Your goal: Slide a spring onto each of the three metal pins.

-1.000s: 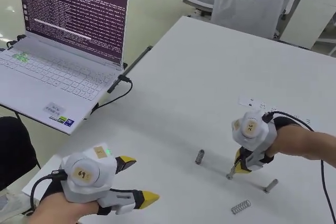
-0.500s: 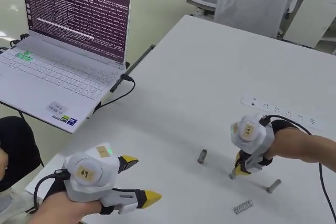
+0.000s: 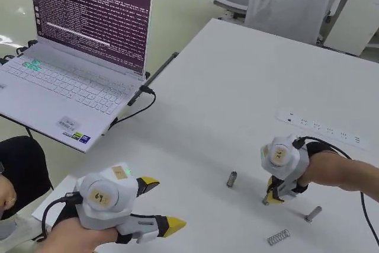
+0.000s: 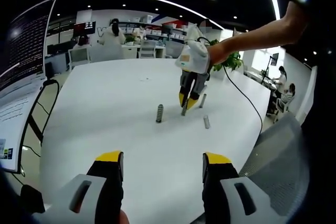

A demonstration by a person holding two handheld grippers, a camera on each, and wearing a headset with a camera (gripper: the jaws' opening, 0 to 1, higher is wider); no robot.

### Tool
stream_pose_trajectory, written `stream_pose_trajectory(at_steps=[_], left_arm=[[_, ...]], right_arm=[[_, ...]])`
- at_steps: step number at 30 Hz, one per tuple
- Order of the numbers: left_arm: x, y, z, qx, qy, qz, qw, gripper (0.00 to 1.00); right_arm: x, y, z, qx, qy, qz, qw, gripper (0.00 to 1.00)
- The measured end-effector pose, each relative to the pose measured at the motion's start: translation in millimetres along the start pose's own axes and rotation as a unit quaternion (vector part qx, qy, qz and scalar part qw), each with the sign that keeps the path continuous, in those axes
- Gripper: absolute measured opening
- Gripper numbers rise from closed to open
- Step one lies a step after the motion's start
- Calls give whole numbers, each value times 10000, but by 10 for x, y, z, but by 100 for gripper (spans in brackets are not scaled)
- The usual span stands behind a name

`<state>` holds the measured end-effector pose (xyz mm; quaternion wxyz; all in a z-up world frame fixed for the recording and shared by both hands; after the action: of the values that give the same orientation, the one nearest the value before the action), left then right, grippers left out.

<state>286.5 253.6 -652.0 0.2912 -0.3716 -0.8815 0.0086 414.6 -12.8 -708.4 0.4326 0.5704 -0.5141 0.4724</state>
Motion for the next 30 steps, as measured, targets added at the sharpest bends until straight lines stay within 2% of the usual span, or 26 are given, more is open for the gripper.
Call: stream_pose_trajectory(at_steps=[11, 20, 25, 30], left_arm=[[1, -7, 4, 14, 12, 9, 10000, 56], [9, -22, 12, 21, 22, 0, 10000, 57], [16, -25, 9, 19, 15, -9, 10000, 56], [18, -27, -18, 20, -15, -6, 10000, 56]], right_arm=[[-26, -29, 16, -125, 11, 66, 9999, 9], [-45, -23, 35, -137, 31, -13, 9999, 10], [4, -27, 37, -98, 39, 12, 9999, 14], [108, -71, 25, -132, -49, 156, 9998, 17]])
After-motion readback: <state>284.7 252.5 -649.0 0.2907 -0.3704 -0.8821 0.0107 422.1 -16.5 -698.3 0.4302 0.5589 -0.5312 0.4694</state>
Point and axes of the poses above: the centre of the closed fingertips' face, and the gripper's own axes: x roughly backward along the fingers, y roughly to its left, z roughly out of its underside, the point moved 7 cm from there along x, roughly backward along the fingers, and after that the axes turned 7 degrees about x, right-handed, at the moved point
